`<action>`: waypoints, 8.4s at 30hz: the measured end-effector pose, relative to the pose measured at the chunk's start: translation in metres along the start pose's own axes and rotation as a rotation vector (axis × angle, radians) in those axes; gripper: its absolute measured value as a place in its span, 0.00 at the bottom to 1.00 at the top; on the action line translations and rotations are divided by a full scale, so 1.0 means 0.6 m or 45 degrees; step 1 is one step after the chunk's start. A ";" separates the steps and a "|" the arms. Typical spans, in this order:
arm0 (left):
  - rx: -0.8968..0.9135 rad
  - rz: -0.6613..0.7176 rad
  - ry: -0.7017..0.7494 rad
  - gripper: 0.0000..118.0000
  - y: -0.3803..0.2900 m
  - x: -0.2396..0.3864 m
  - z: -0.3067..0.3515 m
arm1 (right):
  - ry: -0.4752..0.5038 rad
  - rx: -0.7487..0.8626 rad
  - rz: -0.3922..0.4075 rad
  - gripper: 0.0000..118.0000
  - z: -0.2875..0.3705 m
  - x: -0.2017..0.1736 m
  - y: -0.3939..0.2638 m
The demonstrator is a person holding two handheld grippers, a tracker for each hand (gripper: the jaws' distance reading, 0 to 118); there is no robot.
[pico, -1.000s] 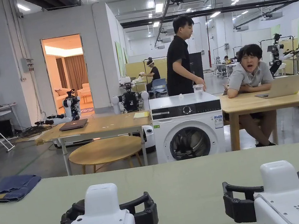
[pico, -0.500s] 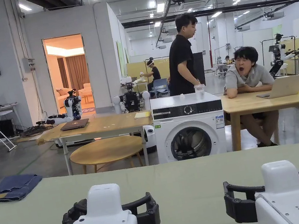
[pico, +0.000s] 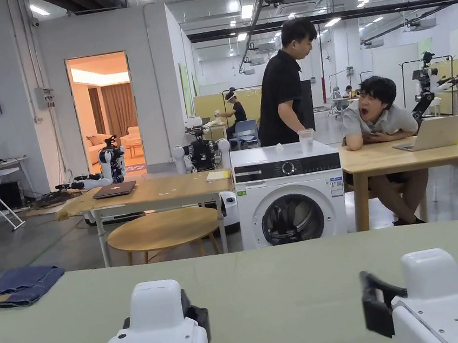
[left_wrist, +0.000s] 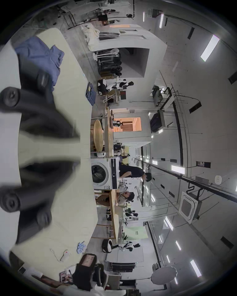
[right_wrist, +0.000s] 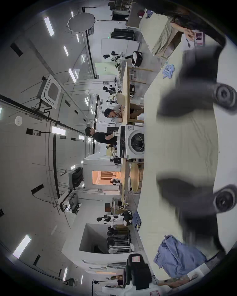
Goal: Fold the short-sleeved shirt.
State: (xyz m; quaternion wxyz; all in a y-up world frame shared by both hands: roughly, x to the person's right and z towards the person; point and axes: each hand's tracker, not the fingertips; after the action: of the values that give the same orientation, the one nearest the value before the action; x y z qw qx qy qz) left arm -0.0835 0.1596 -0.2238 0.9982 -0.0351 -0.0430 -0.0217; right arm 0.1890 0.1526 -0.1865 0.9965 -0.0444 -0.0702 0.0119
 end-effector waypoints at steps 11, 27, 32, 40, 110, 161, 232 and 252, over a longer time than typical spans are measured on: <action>-0.052 -0.003 -0.058 0.03 -0.011 0.003 -0.001 | -0.030 -0.043 -0.020 0.00 0.003 0.000 -0.020; -0.137 0.045 0.496 0.03 -0.035 -0.281 0.096 | 0.523 -0.063 0.003 0.00 -0.039 -0.261 -0.021; -0.186 0.028 0.671 0.03 -0.052 -0.363 0.141 | 0.694 -0.073 -0.003 0.00 -0.065 -0.351 -0.028; -0.237 0.029 0.770 0.03 -0.077 -0.418 0.147 | 0.764 -0.109 -0.004 0.00 -0.089 -0.411 -0.047; -1.126 -0.026 -0.679 0.00 -0.270 0.284 -0.430 | -0.062 -0.463 -0.079 0.00 -0.015 0.067 -0.208; -1.081 0.123 0.073 0.43 -0.294 -0.339 -0.318 | 0.057 -0.420 -0.017 0.00 -0.057 -0.030 -0.196; -0.534 0.080 0.138 0.00 0.158 -0.349 -0.231 | -0.085 -0.477 -0.057 0.03 -0.247 0.262 0.158; -0.430 -0.060 0.282 0.00 0.307 -0.282 -0.527 | -0.199 -0.405 -0.014 0.03 -0.537 0.253 0.324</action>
State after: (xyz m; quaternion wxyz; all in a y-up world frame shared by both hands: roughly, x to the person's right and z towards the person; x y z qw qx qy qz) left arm -0.2169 0.3274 -0.5654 0.9760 -0.1984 0.0705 -0.0557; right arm 0.3812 0.3224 -0.5006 0.9684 -0.2001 -0.1488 -0.0016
